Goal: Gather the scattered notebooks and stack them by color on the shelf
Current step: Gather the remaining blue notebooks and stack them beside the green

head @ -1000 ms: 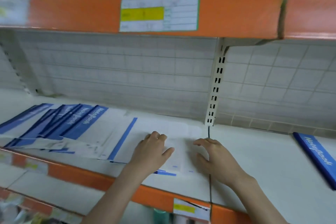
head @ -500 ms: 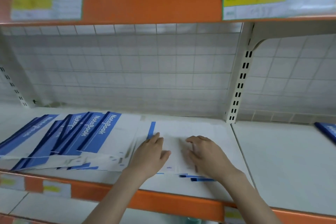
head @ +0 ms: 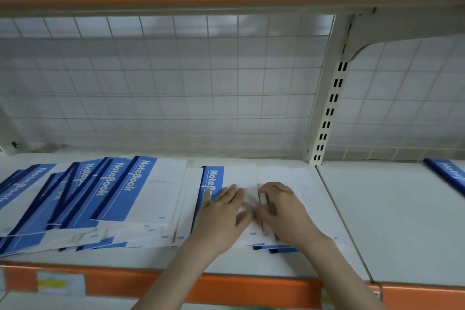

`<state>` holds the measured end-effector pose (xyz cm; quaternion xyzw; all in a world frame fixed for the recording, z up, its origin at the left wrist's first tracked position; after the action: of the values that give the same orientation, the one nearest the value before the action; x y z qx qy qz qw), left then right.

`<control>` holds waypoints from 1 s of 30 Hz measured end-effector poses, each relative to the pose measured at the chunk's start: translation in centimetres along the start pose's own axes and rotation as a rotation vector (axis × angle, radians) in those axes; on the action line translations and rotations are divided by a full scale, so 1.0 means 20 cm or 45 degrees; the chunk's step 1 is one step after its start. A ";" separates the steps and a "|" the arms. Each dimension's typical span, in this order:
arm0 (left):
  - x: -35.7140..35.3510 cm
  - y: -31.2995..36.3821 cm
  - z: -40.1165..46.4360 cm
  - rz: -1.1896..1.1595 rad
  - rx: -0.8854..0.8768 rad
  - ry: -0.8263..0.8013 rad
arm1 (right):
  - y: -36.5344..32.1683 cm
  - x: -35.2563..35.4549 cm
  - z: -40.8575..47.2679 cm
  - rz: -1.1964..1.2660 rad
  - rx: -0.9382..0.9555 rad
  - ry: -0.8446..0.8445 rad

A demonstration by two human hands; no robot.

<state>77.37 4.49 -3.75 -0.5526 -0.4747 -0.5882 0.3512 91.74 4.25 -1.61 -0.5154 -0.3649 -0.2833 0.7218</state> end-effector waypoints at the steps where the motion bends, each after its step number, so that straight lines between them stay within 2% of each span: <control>1: 0.00 0.03 0.01 0.019 0.013 0.017 | 0.01 0.00 0.00 0.016 -0.032 0.002; 4: -0.01 0.11 0.05 0.034 0.045 0.034 | 0.02 0.00 0.00 0.080 -0.104 0.053; 9: -0.05 0.23 0.08 -0.181 0.034 -0.054 | 0.09 0.05 0.00 0.224 -0.249 0.195; 15: -0.03 0.28 0.11 -0.456 -0.061 -0.107 | 0.15 0.06 0.00 0.786 -0.429 0.228; 19: 0.05 0.22 0.09 -0.824 -0.161 0.056 | 0.17 0.04 -0.01 0.846 -0.530 0.164; 21: 0.10 0.14 0.09 -0.918 -0.106 0.194 | 0.18 0.05 -0.02 0.874 -0.551 0.188; 24: 0.11 0.00 0.08 -0.664 0.127 0.243 | 0.21 0.09 -0.03 0.895 -0.595 0.320; 27: 0.04 -0.09 0.08 -0.223 0.307 0.009 | 0.24 0.11 -0.04 0.878 -0.619 0.440; 30: -0.01 -0.11 0.07 -0.073 0.317 -0.137 | 0.24 0.12 -0.04 0.786 -0.620 0.486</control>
<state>75.76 6.37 -4.44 -0.5217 -0.5779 -0.5040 0.3740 97.07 4.79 -2.39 -0.6939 0.0238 -0.2223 0.6845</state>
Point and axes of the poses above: each hand's wrist, its own z-axis towards the middle knuckle, its own x-axis out of the back of the hand, y = z × x, the point moved 5 cm from there along z, towards the middle knuckle, and after that the axes turned 5 degrees about -y, right-handed, at the moved point
